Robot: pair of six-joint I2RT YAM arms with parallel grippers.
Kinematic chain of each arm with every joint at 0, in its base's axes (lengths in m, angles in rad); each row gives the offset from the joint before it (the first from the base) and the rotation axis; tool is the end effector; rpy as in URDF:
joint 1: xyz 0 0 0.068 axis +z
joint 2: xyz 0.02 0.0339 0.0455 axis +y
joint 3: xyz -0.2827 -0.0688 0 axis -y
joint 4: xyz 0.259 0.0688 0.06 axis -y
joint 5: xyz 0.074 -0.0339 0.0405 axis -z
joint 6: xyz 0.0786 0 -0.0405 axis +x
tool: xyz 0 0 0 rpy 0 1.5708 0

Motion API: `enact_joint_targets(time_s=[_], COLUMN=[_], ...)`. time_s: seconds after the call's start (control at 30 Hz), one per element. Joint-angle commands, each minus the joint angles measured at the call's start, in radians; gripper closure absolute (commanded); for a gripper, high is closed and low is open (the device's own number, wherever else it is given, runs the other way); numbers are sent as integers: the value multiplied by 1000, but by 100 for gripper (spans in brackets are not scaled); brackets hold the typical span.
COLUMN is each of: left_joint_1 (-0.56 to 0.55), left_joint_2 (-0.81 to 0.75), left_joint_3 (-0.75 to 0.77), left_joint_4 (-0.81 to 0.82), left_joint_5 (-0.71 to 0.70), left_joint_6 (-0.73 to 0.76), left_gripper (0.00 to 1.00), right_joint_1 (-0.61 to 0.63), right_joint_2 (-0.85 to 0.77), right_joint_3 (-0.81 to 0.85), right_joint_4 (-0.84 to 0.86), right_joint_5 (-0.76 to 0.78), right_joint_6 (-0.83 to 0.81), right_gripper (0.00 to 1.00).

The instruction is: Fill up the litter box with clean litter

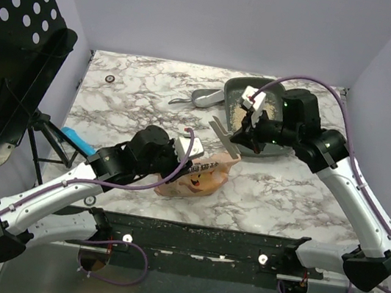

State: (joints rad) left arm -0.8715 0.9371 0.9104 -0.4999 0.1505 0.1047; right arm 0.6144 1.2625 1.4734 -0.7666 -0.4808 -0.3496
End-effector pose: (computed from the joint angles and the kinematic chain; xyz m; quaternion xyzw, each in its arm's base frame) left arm 0.1482 -0.1945 0.3181 0.4384 0.7458 -0.2465 0.4368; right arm 0.2217 0.2009 0.4200 -0.4960 0.6985 0.2686 0.4405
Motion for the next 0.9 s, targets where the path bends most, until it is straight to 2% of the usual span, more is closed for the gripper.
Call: enact_joint_targets(time_s=[0.0,0.37,0.43,0.57,0.73,0.87], left_joint_1=[2,35,49,104,120,120], left_joint_2=[12,35,34,55,75,62], left_joint_3=[-22,-93,-110,-125,-125,-143], left_joint_4=[-40,4,17,41,50,90], left_joint_5=[-28,-68,-69,-75,-51,-23], left_joint_6=[1,-16,-19,-36,-36,-30], left_gripper=[59,60,65,100,100,100], right_joint_1=[-1,2,4,11,47,58], right_joint_2=[35,51,49,69,78,83], right_joint_3=[13,-10,-15,-18,-45,-58], right_joint_4=[-77,-102,-105,-131,-140,-151], right_joint_5=[22,34,30,57,148,116], right_joint_6=[-77,-107,-114,-134,-192,-288], right_gripper=[100,100,100,100,100,100])
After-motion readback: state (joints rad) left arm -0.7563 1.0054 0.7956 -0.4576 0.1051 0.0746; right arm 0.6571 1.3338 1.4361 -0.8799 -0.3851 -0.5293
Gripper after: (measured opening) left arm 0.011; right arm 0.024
